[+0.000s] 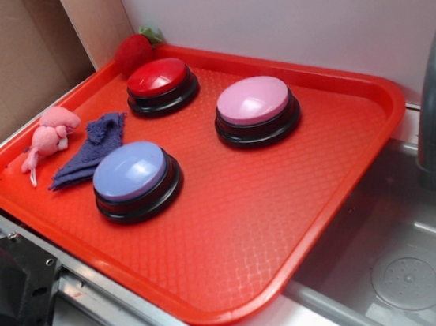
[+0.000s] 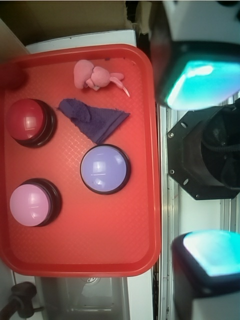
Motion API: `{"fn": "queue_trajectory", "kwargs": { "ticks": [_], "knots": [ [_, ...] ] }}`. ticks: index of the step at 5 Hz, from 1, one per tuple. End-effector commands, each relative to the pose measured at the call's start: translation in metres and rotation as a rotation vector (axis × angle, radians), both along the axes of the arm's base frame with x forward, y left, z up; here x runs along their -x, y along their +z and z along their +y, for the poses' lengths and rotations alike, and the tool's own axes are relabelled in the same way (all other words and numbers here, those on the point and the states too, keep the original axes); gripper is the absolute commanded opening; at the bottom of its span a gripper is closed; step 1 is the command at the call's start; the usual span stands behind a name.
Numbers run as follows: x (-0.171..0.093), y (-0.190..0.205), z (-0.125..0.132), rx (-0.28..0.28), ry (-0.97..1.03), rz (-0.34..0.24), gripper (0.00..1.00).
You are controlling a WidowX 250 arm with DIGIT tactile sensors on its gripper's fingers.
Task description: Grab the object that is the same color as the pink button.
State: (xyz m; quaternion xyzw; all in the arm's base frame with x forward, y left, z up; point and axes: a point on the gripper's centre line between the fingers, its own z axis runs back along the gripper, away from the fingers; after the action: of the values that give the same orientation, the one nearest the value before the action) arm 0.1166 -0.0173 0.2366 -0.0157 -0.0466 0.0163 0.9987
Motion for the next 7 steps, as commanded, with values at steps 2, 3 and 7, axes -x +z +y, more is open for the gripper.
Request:
{"fn": "queue_trajectory", "kwargs": {
  "ticks": [2,3,7],
  "knots": [
    [-0.011,-0.021,0.026,-0.019,0.184,0.008,1.0],
    [-0.023,-0.047,0.061,-0.048,0.372,-0.002,1.0],
    [-0.054,-0.173,0.16,-0.085,0.576,-0.157,1.0]
  ]
}}
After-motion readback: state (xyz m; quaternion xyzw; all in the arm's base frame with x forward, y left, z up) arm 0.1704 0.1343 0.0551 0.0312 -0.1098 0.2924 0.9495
